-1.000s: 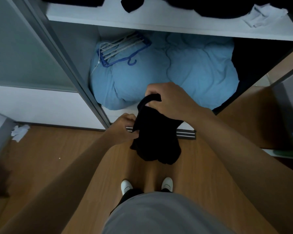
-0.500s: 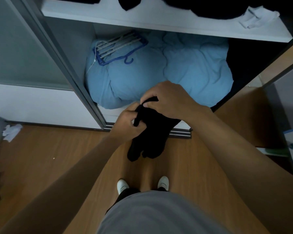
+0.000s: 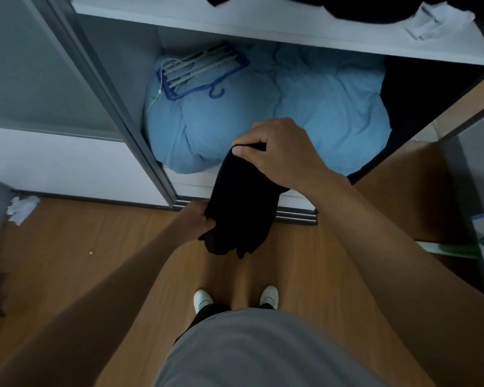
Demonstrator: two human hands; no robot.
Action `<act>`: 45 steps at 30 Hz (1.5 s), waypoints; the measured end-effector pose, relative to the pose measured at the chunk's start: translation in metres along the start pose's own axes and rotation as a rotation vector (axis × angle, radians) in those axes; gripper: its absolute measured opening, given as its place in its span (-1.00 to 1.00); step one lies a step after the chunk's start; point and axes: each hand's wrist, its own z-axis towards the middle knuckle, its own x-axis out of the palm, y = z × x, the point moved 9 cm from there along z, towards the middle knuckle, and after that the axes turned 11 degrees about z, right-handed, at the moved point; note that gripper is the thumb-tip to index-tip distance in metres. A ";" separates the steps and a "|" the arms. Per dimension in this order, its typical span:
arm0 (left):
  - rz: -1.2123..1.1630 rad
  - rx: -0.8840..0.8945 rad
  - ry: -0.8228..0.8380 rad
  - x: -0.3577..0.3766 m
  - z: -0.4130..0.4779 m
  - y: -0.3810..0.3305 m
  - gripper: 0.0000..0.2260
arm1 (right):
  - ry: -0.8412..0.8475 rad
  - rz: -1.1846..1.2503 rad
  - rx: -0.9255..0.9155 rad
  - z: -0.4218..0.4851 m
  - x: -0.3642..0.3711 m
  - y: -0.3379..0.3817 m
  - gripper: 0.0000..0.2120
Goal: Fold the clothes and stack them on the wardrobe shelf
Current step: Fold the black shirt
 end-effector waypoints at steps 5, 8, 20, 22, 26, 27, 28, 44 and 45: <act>-0.070 -0.129 -0.194 -0.028 -0.004 0.023 -0.69 | 0.050 0.032 0.006 -0.002 0.000 -0.008 -0.87; -0.315 -0.293 -0.323 -0.054 -0.015 0.052 -0.76 | 0.118 -0.057 0.078 -0.004 -0.001 -0.026 -0.84; -0.102 -0.249 -0.344 -0.096 -0.017 0.063 -0.63 | 0.401 -0.141 0.341 -0.025 0.020 -0.079 -0.67; -0.071 -0.251 -0.357 -0.100 -0.016 0.066 -0.68 | 0.418 -0.141 0.346 -0.025 0.022 -0.082 -0.65; -0.082 -0.235 -0.425 -0.108 -0.014 0.062 -0.76 | 0.397 -0.112 0.381 -0.027 0.023 -0.088 -0.63; -0.090 -0.226 -0.438 -0.110 -0.013 0.059 -0.79 | 0.376 -0.091 0.384 -0.026 0.022 -0.089 -0.64; -0.101 -0.222 -0.450 -0.112 -0.013 0.057 -0.80 | 0.354 -0.062 0.389 -0.025 0.022 -0.089 -0.66; -0.211 -0.110 -0.509 -0.126 -0.006 0.005 -0.68 | 0.578 -0.089 0.478 -0.026 0.061 -0.078 -0.63; -0.181 -0.069 -0.481 -0.124 -0.006 -0.002 -0.68 | 0.589 -0.120 0.472 -0.025 0.060 -0.077 -0.61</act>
